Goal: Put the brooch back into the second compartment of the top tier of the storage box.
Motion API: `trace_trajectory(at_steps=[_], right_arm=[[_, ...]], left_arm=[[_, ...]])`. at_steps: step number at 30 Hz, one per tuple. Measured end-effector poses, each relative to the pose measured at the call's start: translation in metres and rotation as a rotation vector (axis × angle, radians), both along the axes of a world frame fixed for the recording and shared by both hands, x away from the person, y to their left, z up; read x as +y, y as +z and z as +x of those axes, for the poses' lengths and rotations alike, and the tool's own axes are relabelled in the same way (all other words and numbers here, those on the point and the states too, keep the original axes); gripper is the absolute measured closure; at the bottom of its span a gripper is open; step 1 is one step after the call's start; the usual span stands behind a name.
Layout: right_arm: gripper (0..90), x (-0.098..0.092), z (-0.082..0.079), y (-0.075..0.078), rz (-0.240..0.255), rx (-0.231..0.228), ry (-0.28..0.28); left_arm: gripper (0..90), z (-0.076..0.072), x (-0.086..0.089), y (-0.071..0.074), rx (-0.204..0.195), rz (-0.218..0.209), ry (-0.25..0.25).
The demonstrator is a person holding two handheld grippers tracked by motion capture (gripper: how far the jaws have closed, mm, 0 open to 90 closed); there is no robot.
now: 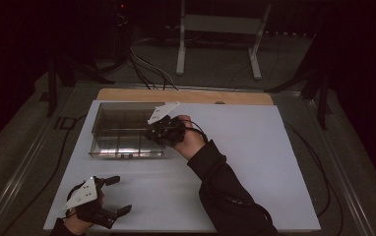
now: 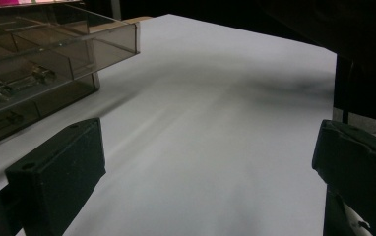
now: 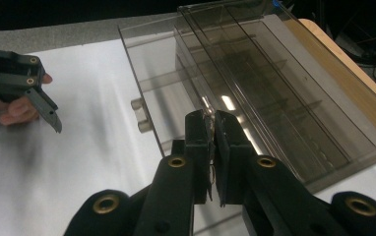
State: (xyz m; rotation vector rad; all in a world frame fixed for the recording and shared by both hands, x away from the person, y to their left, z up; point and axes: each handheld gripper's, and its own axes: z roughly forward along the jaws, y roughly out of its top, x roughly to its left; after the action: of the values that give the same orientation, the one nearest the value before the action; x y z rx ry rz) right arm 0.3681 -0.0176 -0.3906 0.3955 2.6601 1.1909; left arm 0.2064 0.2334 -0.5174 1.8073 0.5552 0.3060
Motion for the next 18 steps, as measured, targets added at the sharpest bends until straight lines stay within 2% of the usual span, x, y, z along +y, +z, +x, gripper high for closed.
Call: trace_trajectory(at_steps=[9,18], right_arm=[[85.3,0.020,0.005,-0.003,0.003,0.016,0.013],[85.3,0.038,0.007,-0.009,-0.002,0.029,0.025]], left_arm=[[0.6,0.000,0.000,0.000,0.000,0.007,-0.005],[0.6,-0.001,0.001,0.001,-0.004,-0.006,0.000]])
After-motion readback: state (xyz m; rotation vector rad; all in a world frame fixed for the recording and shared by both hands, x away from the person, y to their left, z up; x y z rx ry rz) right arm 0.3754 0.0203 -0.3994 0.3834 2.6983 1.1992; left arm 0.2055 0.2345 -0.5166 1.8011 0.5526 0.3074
